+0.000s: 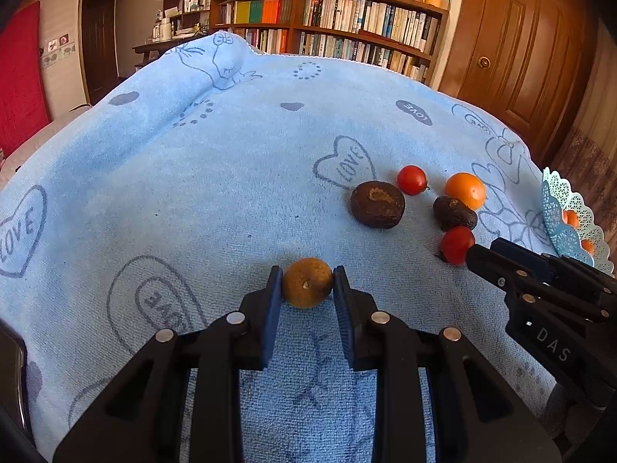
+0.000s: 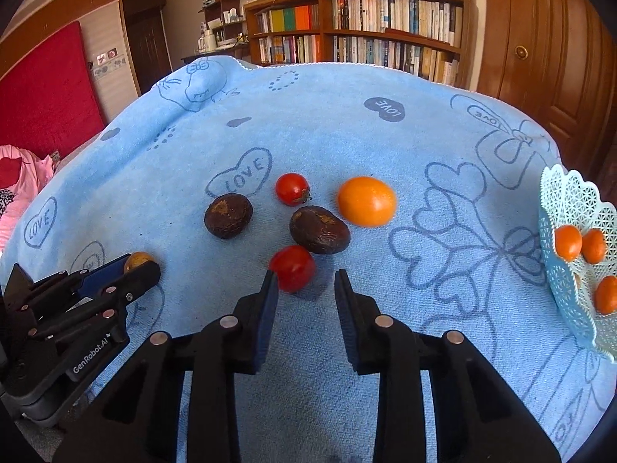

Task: Organize fruits
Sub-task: 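Lift the small brown fruit with the left gripper, then carry the brown fruit into the green basket and open the left gripper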

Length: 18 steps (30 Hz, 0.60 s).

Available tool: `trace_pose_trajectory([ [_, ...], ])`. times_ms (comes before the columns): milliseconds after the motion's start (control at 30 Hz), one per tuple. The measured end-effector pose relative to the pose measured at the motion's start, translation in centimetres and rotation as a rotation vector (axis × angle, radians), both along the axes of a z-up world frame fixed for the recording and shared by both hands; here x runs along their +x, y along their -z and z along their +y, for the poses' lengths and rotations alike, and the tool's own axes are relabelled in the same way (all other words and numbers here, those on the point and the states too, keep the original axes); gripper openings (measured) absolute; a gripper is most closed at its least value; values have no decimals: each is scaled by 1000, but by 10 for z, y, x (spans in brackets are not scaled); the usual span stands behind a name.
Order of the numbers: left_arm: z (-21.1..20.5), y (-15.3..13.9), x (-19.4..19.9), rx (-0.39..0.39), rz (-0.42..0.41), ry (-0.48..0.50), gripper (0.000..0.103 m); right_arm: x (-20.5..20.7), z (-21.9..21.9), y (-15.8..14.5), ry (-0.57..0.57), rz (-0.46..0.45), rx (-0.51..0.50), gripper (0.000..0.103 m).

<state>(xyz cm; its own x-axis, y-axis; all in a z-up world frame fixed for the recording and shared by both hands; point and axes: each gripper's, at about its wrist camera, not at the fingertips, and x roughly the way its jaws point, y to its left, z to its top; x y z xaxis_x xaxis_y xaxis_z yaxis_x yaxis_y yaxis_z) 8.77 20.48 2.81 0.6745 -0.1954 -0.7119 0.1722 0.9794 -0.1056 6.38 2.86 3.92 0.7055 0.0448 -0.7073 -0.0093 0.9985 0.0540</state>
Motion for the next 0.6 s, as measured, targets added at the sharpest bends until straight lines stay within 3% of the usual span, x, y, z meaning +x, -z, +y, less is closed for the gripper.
trace_pose_trajectory([
  [600,-34,-14,-18,62,-30,68,27,-44,-74,-34,167,-117,29,31],
])
